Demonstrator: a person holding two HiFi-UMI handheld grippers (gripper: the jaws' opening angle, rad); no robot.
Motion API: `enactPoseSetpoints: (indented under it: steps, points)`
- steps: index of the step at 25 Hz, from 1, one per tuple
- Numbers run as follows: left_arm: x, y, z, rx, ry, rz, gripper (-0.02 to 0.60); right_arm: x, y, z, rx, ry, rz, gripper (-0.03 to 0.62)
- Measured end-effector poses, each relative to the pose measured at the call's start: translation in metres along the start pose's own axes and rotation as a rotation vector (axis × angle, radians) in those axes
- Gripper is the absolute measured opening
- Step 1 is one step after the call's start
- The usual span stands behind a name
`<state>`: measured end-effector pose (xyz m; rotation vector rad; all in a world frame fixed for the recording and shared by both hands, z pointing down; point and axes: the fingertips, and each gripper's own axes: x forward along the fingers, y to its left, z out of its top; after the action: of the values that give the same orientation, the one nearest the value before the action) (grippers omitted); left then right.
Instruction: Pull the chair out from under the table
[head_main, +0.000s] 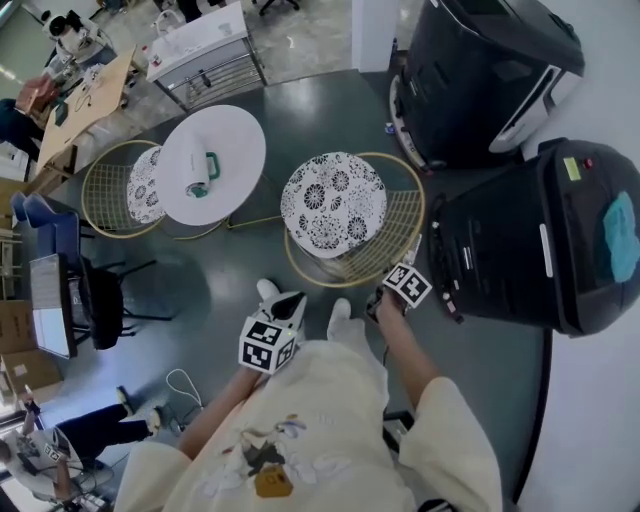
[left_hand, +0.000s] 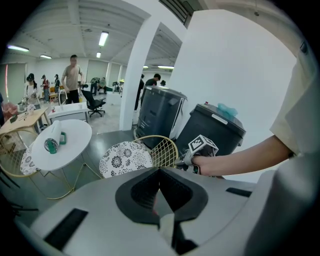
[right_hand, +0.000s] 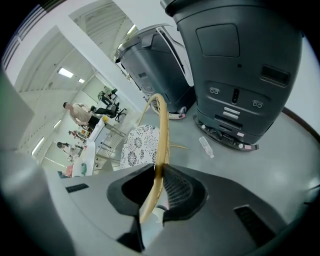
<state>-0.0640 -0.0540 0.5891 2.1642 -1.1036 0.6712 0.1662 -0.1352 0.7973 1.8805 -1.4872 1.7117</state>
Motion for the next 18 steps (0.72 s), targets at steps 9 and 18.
enactPoseSetpoints:
  steps: [9, 18]
  points:
    - [0.015, -0.03, -0.004, 0.042, 0.034, -0.06, 0.002, -0.022, -0.025, -0.017, 0.006, 0.002, -0.003, 0.058]
    - [0.027, -0.064, -0.013, 0.087, 0.067, -0.117, 0.002, -0.047, -0.054, -0.028, 0.008, -0.011, -0.016, 0.051]
